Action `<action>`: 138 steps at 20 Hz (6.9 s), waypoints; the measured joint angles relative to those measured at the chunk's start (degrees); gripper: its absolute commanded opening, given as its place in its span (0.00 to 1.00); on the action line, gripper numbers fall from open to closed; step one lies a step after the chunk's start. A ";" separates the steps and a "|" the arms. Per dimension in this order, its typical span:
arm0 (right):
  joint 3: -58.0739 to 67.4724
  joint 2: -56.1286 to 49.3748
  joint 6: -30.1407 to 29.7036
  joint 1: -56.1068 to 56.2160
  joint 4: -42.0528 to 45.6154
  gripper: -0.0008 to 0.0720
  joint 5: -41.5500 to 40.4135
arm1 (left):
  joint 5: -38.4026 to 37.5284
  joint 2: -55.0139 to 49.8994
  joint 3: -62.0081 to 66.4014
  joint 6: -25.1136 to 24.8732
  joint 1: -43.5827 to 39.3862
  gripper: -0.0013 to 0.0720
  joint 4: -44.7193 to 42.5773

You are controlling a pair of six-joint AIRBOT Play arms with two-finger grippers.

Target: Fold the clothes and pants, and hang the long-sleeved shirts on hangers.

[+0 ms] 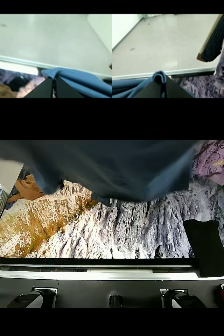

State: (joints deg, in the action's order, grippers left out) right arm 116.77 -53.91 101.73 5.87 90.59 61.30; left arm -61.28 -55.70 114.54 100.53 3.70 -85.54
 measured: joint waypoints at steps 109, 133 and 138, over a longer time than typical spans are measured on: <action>-3.08 -12.70 -15.50 -8.09 -17.00 0.05 7.17 | -6.62 -12.90 -1.86 -10.29 10.54 0.04 17.62; -1.55 -37.48 -4.39 -7.54 -9.20 0.05 17.94 | -5.99 -28.04 -16.52 -13.05 8.24 0.04 10.29; -1.62 -53.00 -4.59 -7.41 -9.94 0.05 8.98 | 8.28 -45.64 -13.49 -15.04 5.07 0.04 11.82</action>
State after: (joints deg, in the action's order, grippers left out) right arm 115.15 -106.91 97.14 -1.54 80.64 70.28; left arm -52.99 -101.34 101.06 85.49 8.78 -73.71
